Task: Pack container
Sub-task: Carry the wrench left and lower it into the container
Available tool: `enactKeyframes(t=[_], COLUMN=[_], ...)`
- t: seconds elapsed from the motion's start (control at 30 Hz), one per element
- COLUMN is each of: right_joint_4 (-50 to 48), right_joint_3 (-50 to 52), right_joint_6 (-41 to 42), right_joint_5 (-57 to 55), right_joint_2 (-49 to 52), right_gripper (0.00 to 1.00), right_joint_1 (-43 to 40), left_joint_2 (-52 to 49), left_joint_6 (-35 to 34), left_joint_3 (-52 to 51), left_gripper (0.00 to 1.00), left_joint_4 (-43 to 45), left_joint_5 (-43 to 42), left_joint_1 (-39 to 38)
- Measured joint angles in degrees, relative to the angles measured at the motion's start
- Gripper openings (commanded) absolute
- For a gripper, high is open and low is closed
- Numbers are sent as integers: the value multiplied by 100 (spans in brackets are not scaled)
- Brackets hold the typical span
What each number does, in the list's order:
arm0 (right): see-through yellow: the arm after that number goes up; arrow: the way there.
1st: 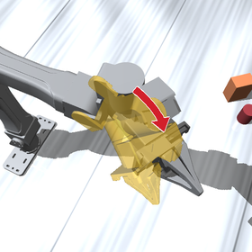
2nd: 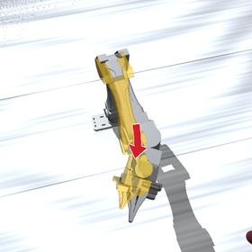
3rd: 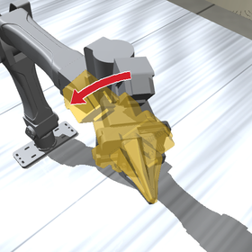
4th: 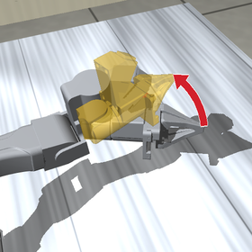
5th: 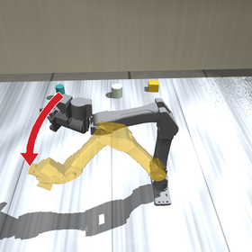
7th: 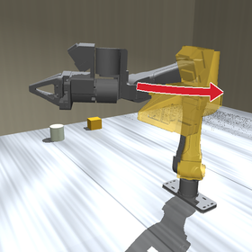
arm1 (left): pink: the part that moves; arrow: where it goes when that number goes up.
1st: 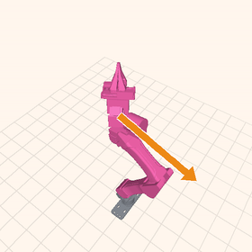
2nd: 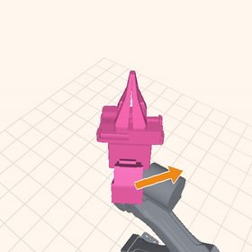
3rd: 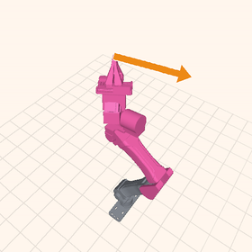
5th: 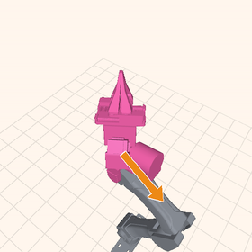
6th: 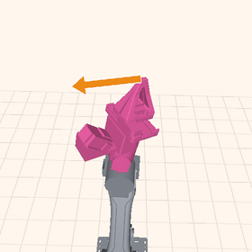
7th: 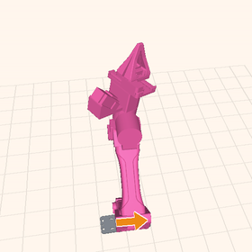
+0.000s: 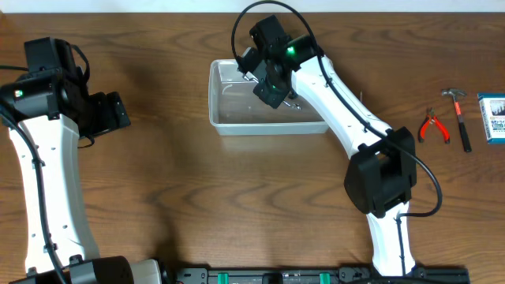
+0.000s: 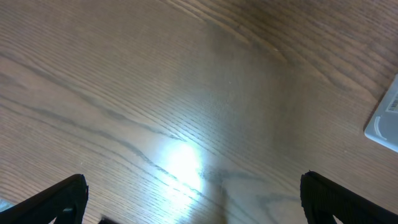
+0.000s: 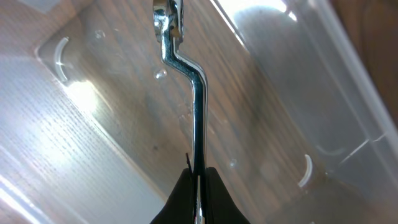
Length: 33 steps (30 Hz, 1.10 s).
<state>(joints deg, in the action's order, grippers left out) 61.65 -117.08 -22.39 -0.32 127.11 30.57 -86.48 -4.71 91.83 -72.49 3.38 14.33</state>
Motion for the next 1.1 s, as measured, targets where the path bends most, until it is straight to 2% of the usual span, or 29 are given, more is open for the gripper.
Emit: enactKeyframes(t=[0.67,1.1], right_joint_4=[-476,-592], right_joint_3=[1021,1086], right_joint_6=[214,229], right_joint_5=[57,70], right_joint_2=[0,0], right_gripper=[4,6], right_joint_1=[-260,-260], left_joint_2=[0,0], left_joint_6=[0,0], left_joint_3=[0,0], left_gripper=[98,98], left_joint_4=[-66,-116], left_joint_5=[0,0], left_joint_1=[0,0])
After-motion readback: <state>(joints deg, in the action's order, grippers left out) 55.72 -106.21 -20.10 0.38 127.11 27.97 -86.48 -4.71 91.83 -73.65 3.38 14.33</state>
